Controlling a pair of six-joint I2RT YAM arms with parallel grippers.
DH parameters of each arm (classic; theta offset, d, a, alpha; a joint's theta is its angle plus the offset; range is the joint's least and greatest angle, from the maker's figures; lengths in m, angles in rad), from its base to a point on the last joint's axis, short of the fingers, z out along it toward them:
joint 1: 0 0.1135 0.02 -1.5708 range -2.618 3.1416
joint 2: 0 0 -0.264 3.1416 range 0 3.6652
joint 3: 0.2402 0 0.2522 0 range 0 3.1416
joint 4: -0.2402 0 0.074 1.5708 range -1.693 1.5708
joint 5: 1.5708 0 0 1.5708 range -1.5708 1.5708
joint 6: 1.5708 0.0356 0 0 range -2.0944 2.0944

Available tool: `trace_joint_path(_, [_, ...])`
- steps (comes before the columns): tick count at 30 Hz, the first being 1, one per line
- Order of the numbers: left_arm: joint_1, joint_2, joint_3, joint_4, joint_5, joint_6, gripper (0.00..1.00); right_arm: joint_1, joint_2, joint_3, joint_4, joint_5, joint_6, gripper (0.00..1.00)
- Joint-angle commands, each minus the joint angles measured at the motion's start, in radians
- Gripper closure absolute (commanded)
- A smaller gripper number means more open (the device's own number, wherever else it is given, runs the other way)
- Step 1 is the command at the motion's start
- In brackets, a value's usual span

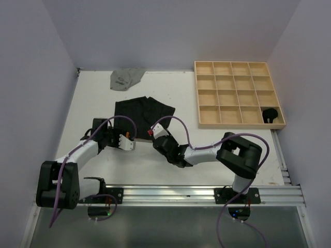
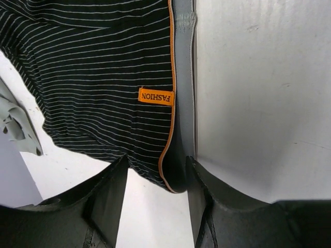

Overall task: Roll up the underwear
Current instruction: Flatten the underwear

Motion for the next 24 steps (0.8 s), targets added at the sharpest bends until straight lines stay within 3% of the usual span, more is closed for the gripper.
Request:
trace_joint_path(1, [-0.008,-0.012,-0.03,0.145,0.004,0.051,0.49,-0.002,0.005,0.02,0.053,0.048,-0.022,0.57])
trace_joint_path(12, [-0.025,0.009,-0.044,0.211,0.029,0.087,0.55,-0.002,0.068,0.099,-0.042,0.106,-0.013,0.57])
trace_joint_path(17, [-0.028,0.003,-0.042,0.176,-0.015,0.091,0.74,-0.003,0.117,0.148,-0.118,0.138,-0.025,0.57])
trace_joint_path(21, [-0.022,-0.018,-0.03,0.144,-0.061,0.006,0.98,-0.005,0.128,0.141,-0.122,0.112,-0.078,0.57])
trace_joint_path(24, [0.0,-0.015,-0.009,0.127,-0.089,-0.105,1.0,-0.005,0.133,0.119,-0.119,0.085,-0.111,0.57])
